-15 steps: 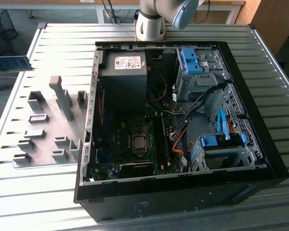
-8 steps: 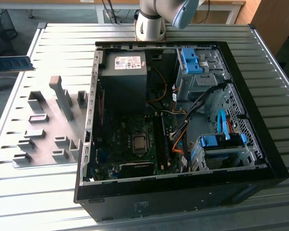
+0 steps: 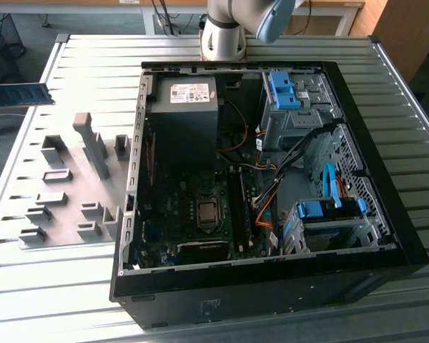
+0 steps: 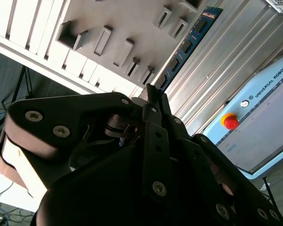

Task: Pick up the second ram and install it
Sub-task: 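Pick up the second ram and move it above second insertion slot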

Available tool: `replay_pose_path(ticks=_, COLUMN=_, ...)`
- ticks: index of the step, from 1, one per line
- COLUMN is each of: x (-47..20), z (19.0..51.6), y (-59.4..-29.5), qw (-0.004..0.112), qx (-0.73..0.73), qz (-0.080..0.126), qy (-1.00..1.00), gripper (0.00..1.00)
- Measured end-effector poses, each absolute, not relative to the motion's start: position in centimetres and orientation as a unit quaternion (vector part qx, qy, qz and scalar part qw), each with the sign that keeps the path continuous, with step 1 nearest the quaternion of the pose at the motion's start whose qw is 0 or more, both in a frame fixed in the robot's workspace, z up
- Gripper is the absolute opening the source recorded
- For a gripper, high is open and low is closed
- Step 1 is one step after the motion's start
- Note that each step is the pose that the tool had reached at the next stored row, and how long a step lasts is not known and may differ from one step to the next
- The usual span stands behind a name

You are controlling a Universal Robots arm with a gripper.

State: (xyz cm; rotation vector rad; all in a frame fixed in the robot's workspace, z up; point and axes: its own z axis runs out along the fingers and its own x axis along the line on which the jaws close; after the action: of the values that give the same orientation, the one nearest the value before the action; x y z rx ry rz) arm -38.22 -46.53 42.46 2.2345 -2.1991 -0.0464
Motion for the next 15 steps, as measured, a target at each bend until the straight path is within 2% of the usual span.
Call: replay_pose_path(ticks=15, x=-37.46, z=42.46, y=-46.53, qw=0.003, qx=0.713, qz=-0.015, qy=-0.701, gripper=0.14)
